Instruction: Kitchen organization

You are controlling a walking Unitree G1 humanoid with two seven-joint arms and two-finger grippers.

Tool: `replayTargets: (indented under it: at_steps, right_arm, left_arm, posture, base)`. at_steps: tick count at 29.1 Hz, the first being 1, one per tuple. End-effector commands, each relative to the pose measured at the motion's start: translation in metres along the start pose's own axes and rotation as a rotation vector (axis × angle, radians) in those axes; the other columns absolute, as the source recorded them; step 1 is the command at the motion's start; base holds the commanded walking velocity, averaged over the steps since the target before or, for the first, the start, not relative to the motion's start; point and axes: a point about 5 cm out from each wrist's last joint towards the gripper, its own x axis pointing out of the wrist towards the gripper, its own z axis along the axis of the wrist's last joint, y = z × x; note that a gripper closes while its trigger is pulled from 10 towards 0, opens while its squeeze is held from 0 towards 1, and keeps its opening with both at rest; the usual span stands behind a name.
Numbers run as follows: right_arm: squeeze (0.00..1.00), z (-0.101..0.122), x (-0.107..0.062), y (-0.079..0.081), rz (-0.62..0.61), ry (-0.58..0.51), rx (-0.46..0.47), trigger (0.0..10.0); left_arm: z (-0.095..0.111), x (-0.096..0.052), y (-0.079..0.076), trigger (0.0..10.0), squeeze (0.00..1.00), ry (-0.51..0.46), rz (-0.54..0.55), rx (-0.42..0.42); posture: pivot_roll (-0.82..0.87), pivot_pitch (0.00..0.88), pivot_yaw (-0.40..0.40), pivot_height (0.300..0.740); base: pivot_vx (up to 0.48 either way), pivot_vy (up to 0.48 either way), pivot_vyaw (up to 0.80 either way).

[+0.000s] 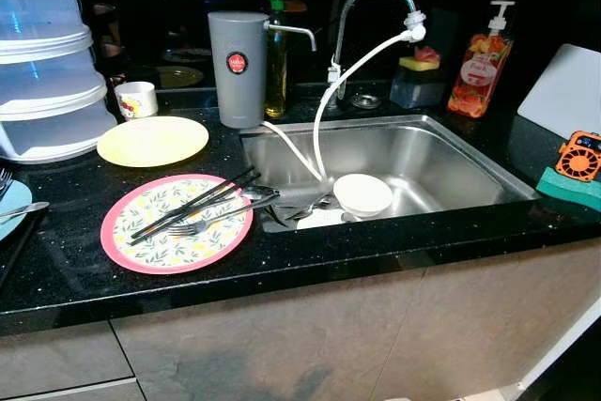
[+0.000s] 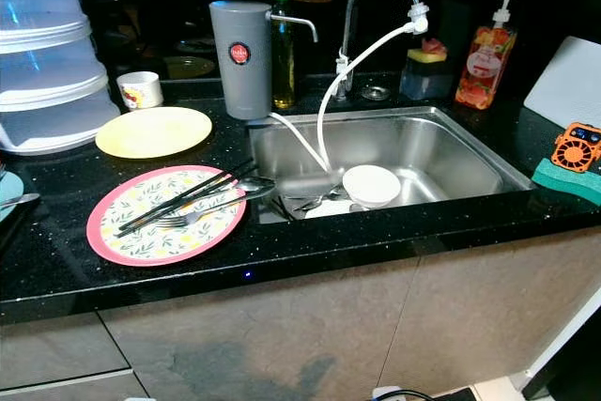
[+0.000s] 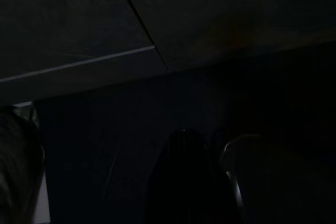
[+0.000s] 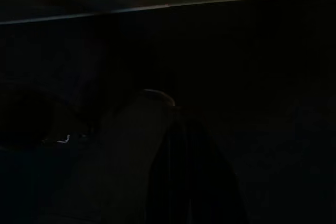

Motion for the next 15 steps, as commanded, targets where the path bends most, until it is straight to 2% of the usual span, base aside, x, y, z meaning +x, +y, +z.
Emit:
replayTargets:
  at_steps: [1, 3, 4, 6, 7, 10, 11, 13, 15]
  right_arm:
    - [0.0, -0.006, -0.001, -0.002, -0.017, 0.015, 0.023, 10.0]
    - [0.0, -0.006, -0.001, -0.003, -0.024, 0.005, 0.05, 10.0]
    - [0.0, -0.006, -0.001, -0.002, -0.014, 0.003, 0.052, 10.0]
    - [0.0, -0.009, -0.001, 0.002, 0.007, 0.024, -0.002, 10.0]
    - [0.0, -0.011, -0.001, 0.004, 0.014, 0.035, -0.028, 10.0]
    - [0.0, -0.01, -0.001, 0.005, 0.006, 0.03, -0.022, 10.0]
    - [0.0, -0.004, 0.0, 0.005, -0.003, 0.0, 0.022, 10.0]
    - [0.0, 0.001, 0.001, 0.005, 0.0, -0.019, 0.044, 10.0]
    - [0.0, 0.006, 0.002, 0.006, 0.009, -0.016, 0.014, 10.0]
  left_arm:
    - [-0.002, 0.0, -0.002, 10.0, 0.0, 0.015, -0.018, 0.021]
    - [-0.001, 0.0, -0.003, 10.0, 0.0, 0.014, -0.025, 0.034]
    - [0.001, 0.001, -0.003, 10.0, 0.0, 0.007, -0.009, 0.005]
    - [0.005, 0.002, -0.003, 10.0, 0.0, -0.006, 0.022, -0.051]
    - [0.004, 0.002, -0.002, 10.0, 0.0, -0.005, 0.025, -0.065]
    - [0.003, 0.002, -0.004, 10.0, 0.0, 0.001, 0.003, -0.047]
    - [0.001, 0.001, -0.006, 10.0, 0.0, 0.008, -0.022, -0.019]
    - [-0.001, 0.0, -0.006, 10.0, 0.0, 0.008, -0.022, -0.021]
    - [-0.001, 0.0, -0.002, 10.0, 0.0, 0.003, -0.001, -0.033]
  posture:
    - [0.05, 0.0, -0.032, 0.74]
    - [0.05, 0.0, -0.032, 0.74]
    - [0.06, 0.0, -0.055, 0.74]
    - [0.05, 0.0, -0.053, 0.74]
    - [0.04, 0.0, -0.027, 0.74]
    - [0.03, 0.0, -0.015, 0.74]
    - [0.05, 0.0, -0.031, 0.74]
    - [0.05, 0.0, -0.041, 0.74]
    - [0.05, 0.0, -0.034, 0.74]
  base:
    - [0.0, 0.0, 0.0]
    - [0.0, 0.0, 0.0]
    - [0.0, 0.0, 0.0]
    - [0.0, 0.0, 0.0]
    - [0.0, 0.0, 0.0]
    - [0.0, 0.0, 0.0]
    - [0.0, 0.0, 0.0]
    - [0.0, 0.0, 0.0]
    - [0.0, 0.0, 0.0]
